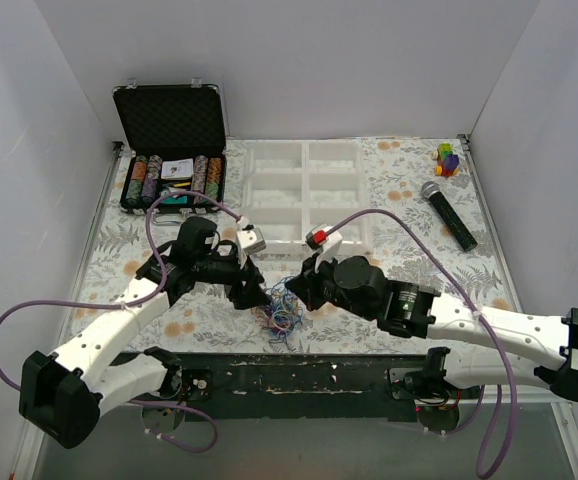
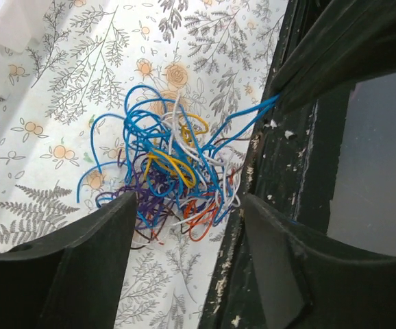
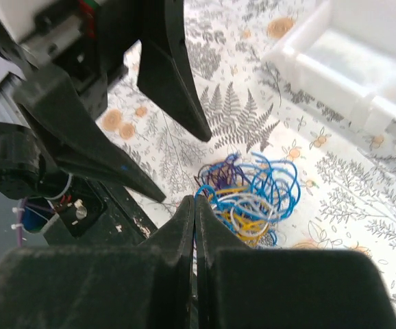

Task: Untangle the cables
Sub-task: Untie the cable.

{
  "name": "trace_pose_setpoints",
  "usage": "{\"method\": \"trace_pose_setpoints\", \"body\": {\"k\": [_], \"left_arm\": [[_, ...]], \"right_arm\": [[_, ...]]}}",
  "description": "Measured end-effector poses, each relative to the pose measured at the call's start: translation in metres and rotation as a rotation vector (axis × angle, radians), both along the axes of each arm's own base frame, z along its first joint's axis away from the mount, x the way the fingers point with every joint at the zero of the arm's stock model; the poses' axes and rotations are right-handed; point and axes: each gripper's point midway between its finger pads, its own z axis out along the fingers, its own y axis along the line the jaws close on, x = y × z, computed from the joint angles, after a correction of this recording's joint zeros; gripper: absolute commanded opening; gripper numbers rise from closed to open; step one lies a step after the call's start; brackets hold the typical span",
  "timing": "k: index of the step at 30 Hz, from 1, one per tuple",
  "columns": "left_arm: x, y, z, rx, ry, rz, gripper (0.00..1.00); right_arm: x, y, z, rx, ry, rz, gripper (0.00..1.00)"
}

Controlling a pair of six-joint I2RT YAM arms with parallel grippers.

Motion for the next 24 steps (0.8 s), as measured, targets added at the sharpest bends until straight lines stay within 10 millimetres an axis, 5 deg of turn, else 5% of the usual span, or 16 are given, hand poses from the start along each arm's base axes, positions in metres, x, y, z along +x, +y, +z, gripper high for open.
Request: {"method": "trace_pose_setpoints", "body": {"k": [6, 10, 15, 24], "left_arm": [[-0.008, 0.005, 0.017, -0.022, -0.037, 0.006, 0.87], [-0.009, 0.006, 0.05, -0.069, -0.118, 0.011, 0.94], [-0.016, 0.005, 0.087, -0.153, -0.212, -0.005, 0.98], [-0.021, -0.004, 0.098, -0.217, -0.191, -0.051, 0.97]], "right_arm": [[0.002, 0.001, 0.069, 0.102, -0.083, 0.015, 0.01], [-0.002, 0.004, 0.107, 0.177, -0.12, 0.047, 0.01], [-0.009, 0.01, 0.112, 0.195, -0.113, 0.095, 0.01], [-0.014, 0.034, 0.113, 0.211, -0.093, 0.161, 0.01]]}}
